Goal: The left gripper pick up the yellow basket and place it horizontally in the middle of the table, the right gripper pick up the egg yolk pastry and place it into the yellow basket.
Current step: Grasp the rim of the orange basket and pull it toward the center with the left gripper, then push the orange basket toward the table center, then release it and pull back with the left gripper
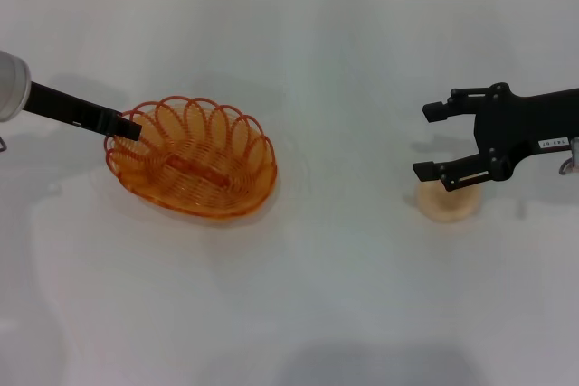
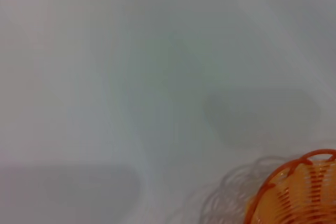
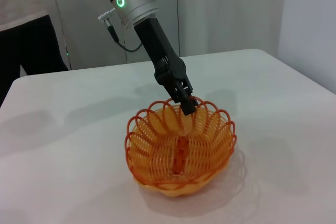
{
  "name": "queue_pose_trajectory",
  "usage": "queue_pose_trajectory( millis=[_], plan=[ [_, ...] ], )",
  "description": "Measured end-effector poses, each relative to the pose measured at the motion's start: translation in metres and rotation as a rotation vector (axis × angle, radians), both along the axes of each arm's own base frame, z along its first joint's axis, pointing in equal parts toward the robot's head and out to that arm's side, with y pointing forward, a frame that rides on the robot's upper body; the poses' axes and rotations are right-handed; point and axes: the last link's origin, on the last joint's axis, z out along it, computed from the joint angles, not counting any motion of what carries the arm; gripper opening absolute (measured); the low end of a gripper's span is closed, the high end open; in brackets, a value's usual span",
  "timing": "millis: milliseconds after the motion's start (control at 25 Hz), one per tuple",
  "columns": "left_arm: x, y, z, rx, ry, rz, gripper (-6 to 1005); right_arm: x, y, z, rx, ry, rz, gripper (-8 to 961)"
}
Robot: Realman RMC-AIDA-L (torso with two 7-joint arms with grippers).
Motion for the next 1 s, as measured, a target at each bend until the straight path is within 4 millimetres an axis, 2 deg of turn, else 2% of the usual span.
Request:
queue_pose_trajectory(
  millis=[40,240,480,720,880,1000],
  plan=[
    [0.0,0.0,0.0,0.0,-0.001,0.0,303,0.0,0.0,0.0,0.0,0.0,0.0,848],
    [0.002,0.001,-0.001,0.005,-0.014,0.003,83,0.001,0.0,0.001,0.001,-0.002,0.0,846],
    [0.01,0.0,-0.001,-0.003,-0.074,0.015,73,0.001,0.001,0.002,0.003,-0.004,0.001,845],
    [0.032,-0.001,0.004,0.009,-0.179,0.04,64,0.003,0.0,0.002,0.007,-0.005,0.002,843],
    [0.041,0.001,0.001,0.051,-0.24,0.147,63,0.003,0.0,0.004,0.019,-0.01,0.005,842],
    [0.048,0.001,-0.008,0.041,-0.238,0.213,62,0.004,0.0,0.006,0.029,-0.014,0.008,842]
  ],
)
